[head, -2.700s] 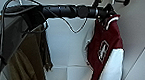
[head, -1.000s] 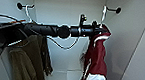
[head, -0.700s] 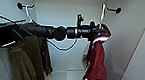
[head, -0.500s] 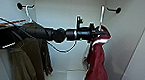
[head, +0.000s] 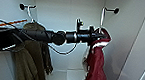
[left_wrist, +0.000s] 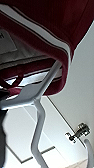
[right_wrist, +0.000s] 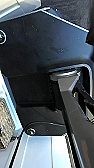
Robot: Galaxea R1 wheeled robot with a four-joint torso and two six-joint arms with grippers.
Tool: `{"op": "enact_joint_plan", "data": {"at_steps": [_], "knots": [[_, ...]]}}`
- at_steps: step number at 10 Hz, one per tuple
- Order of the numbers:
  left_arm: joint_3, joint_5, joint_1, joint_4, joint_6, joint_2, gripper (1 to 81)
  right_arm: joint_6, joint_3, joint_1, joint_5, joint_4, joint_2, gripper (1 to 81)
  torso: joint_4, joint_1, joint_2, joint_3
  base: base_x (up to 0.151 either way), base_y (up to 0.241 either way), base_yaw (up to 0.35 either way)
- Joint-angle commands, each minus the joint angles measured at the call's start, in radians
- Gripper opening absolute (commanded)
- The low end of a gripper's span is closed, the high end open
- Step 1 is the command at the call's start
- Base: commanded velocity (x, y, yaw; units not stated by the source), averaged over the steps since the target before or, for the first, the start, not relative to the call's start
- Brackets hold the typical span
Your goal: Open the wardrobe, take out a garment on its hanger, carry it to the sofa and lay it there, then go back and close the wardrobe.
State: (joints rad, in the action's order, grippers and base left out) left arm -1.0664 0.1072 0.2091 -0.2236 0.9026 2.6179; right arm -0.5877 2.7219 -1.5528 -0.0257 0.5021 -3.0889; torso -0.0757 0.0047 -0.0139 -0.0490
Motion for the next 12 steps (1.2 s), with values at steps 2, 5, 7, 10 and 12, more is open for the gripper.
{"op": "enact_joint_plan", "data": {"at_steps": [2,5,7,10,12], "knots": [[-0.012,0.106,0.171,0.055,-0.019,-0.007,1.0,0.003,-0.012,0.041,0.047,-0.001,-0.013,81.1,0.0,0.0,0.0,0.0,-0.076,0.0,0.0],[-0.015,0.106,0.158,0.061,-0.019,0.021,1.0,0.003,-0.012,0.045,0.049,-0.001,-0.013,81.1,0.0,0.0,0.0,0.0,-0.079,0.0,0.0],[-0.024,0.106,0.152,0.061,-0.019,0.042,1.0,0.003,-0.013,0.045,0.049,-0.001,-0.013,81.1,0.0,0.0,0.0,0.0,-0.081,0.0,0.0],[-0.07,0.106,0.141,0.061,-0.019,0.142,1.0,0.003,-0.012,0.041,0.047,-0.001,-0.013,81.1,0.0,-0.001,0.0,0.0,-0.081,0.0,0.0],[-0.08,0.103,0.128,0.061,-0.021,0.182,1.0,0.003,-0.012,0.041,0.047,-0.001,-0.013,81.1,0.0,-0.002,0.0,0.0,-0.09,0.0,0.0]]}}
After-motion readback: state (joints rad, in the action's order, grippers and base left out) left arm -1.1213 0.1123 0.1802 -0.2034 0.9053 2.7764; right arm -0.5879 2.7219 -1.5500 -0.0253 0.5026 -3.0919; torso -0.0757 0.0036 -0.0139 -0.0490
